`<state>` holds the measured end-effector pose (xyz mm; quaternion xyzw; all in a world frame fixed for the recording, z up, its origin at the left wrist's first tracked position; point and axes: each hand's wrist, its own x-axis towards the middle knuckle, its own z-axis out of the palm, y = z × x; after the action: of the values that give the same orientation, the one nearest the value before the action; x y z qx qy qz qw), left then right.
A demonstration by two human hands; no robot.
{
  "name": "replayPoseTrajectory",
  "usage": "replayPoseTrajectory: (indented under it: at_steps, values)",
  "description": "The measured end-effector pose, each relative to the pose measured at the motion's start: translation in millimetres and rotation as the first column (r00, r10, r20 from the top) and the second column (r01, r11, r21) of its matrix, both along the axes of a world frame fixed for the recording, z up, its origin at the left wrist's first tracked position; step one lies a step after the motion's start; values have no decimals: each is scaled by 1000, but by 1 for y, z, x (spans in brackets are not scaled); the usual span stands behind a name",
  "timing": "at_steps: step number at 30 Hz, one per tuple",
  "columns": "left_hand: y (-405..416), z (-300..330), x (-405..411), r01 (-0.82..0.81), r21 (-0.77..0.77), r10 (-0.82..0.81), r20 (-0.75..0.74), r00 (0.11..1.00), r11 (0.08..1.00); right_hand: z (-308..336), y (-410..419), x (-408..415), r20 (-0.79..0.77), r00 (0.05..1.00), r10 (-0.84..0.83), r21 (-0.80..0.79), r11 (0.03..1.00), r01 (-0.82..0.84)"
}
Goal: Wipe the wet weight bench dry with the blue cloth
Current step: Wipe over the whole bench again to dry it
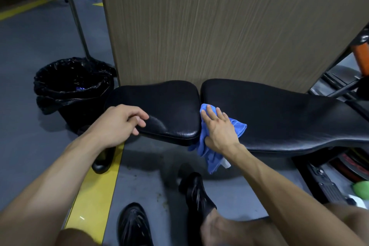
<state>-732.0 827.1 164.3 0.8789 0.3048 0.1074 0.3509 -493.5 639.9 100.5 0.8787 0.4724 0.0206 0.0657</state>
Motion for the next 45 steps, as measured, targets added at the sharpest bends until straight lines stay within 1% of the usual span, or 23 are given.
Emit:
replayPoseTrajectory:
  at_steps: [3, 5, 6, 9, 12, 15, 16, 17, 20, 22, 23, 25, 28, 31, 32, 34, 36, 38, 39, 40, 42, 43, 45]
  values:
    - [-3, 2, -3, 6, -5, -6, 1, 1000, 1000, 12, -7, -4, -113, 993, 47, 179, 984, -26]
    - [0, 1, -6, 3, 0, -3, -7, 1000, 1000, 8, -20, -12, -98, 993, 60, 251, 967, -33]
    - [2, 1, -6, -4, 5, 4, -9, 1000, 1000, 1, -29, -15, -53, 996, 73, 245, 968, -58]
    - [7, -1, -1, -12, 9, 12, 2, 1000, 1000, -22, -43, -17, 73, 995, 63, 93, 993, -70]
    - [6, -5, 11, 25, 17, -25, 5, 1000, 1000, -18, -21, -6, 104, 994, 38, 77, 996, -46]
    - [5, -9, 21, 70, 32, -70, 1, 998, 997, -3, 0, 4, -2, 999, 38, -6, 999, -38]
    - [5, -9, 23, 78, 35, -78, -6, 997, 996, 0, 1, 8, -45, 998, 47, -9, 999, -47]
    - [4, -9, 24, 82, 41, -82, -12, 997, 996, 4, 0, 11, -91, 994, 62, 15, 998, -61]
    - [3, -10, 30, 101, 57, -100, -26, 995, 993, 7, -8, 20, -259, 962, 89, 163, 985, -48]
    - [2, -11, 36, 112, 54, -110, -39, 993, 992, 6, -13, 16, -318, 944, 93, 247, 969, -12]
    - [1, -12, 40, 122, 55, -119, -45, 992, 991, 3, -17, 11, -291, 952, 92, 280, 960, -7]
    - [1, -14, 49, 146, 63, -144, -47, 989, 987, -9, -29, -7, -142, 988, 56, 328, 945, -6]
    - [2, -17, 69, 182, 93, -180, -25, 983, 979, -32, -57, -28, 43, 999, -27, 326, 945, 12]
    - [2, -23, 94, 211, 141, -218, 30, 976, 967, -51, -77, -31, 137, 987, -89, 374, 927, 32]
    - [0, -25, 104, 228, 151, -237, 45, 971, 962, -53, -77, -30, 156, 982, -102, 365, 930, 39]
    - [-5, -28, 122, 271, 183, -286, 62, 956, 945, -49, -62, -22, 160, 983, -87, 334, 942, 29]
    - [-13, -32, 140, 310, 235, -339, 95, 936, 921, -38, -37, -4, 156, 988, 9, 306, 950, -57]
    - [-22, -34, 157, 355, 260, -395, 123, 910, 898, -29, -23, 16, 106, 989, 106, 274, 953, -131]
    - [-26, -35, 164, 376, 264, -419, 131, 898, 888, -26, -21, 20, 74, 989, 125, 277, 950, -141]
    - [-30, -36, 171, 391, 266, -436, 137, 890, 881, -25, -23, 19, 52, 992, 116, 286, 950, -126]
    - [-38, -39, 183, 411, 273, -459, 141, 877, 870, -29, -35, 3, 66, 998, 24, 347, 937, -46]
    - [-41, -41, 189, 429, 280, -477, 130, 869, 859, -34, -44, -8, 67, 997, -31, 404, 915, 1]
    - [-49, -45, 198, 478, 299, -525, 98, 845, 826, -50, -66, -25, 24, 993, -114, 538, 839, 83]
